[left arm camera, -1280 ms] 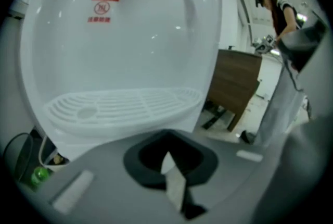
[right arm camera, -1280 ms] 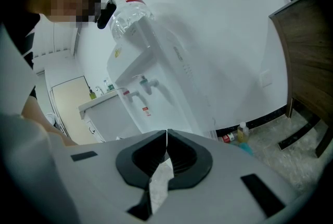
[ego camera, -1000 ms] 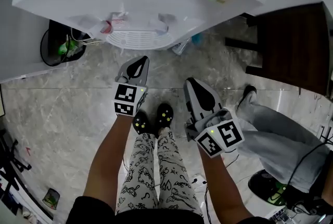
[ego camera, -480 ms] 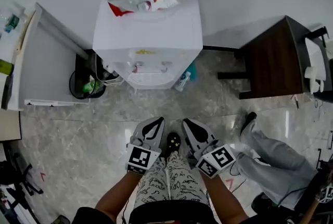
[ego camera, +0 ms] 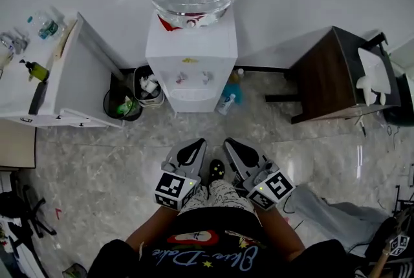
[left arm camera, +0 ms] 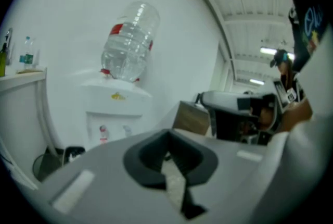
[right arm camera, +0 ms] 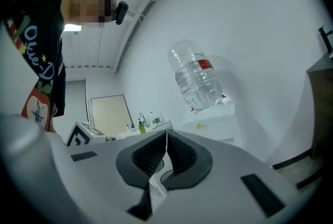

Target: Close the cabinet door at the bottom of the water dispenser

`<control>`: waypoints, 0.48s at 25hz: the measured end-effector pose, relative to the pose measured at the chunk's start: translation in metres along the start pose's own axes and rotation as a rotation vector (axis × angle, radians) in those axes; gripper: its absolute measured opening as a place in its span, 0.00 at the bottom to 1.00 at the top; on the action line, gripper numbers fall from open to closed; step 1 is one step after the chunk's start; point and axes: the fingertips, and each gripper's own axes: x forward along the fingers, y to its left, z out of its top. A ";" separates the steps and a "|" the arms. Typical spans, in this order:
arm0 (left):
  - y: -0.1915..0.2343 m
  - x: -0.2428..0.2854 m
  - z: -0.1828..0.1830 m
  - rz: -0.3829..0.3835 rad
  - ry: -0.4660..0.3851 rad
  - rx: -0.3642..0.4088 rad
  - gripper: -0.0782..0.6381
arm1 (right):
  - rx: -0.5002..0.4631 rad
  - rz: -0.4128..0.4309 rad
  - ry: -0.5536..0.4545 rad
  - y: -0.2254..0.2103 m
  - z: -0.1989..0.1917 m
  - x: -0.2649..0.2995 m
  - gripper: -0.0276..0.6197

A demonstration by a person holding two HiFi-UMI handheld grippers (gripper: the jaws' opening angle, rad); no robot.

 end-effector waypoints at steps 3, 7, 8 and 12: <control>-0.010 -0.026 0.013 0.042 -0.056 -0.009 0.11 | 0.027 -0.004 -0.001 0.014 0.006 -0.010 0.07; -0.013 -0.058 0.030 0.101 -0.126 -0.031 0.11 | 0.034 0.015 0.004 0.035 0.010 -0.019 0.07; -0.013 -0.063 0.032 0.111 -0.135 -0.029 0.11 | 0.031 0.020 0.007 0.039 0.011 -0.021 0.07; -0.015 -0.075 0.040 0.118 -0.159 -0.009 0.11 | 0.037 0.023 0.012 0.046 0.011 -0.023 0.07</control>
